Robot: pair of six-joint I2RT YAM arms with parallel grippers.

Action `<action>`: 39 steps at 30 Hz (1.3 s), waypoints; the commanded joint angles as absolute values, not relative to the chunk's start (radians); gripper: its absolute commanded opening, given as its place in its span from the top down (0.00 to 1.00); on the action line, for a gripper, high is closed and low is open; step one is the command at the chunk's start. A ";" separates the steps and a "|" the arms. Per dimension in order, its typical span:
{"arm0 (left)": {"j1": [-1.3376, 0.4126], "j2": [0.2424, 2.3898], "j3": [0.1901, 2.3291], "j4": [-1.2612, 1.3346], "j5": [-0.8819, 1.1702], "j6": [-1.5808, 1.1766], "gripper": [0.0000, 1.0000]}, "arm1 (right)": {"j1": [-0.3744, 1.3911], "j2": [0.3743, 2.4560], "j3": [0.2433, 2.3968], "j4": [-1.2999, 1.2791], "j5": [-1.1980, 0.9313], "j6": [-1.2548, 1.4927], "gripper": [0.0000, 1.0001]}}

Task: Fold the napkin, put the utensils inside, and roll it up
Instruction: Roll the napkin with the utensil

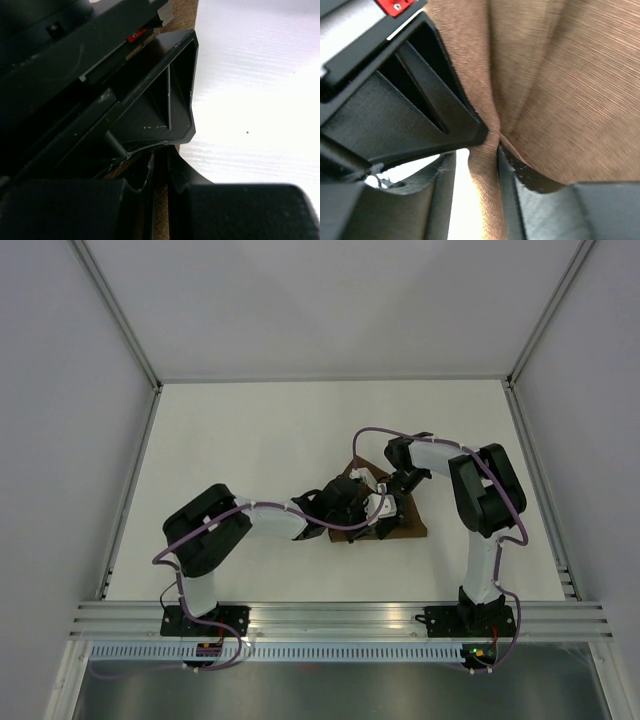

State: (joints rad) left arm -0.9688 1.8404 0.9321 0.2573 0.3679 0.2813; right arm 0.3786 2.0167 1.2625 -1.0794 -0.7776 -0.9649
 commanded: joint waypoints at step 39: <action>-0.701 2.163 0.983 0.072 0.977 -0.117 0.98 | 0.452 1.127 0.603 -0.348 -0.585 -0.913 0.35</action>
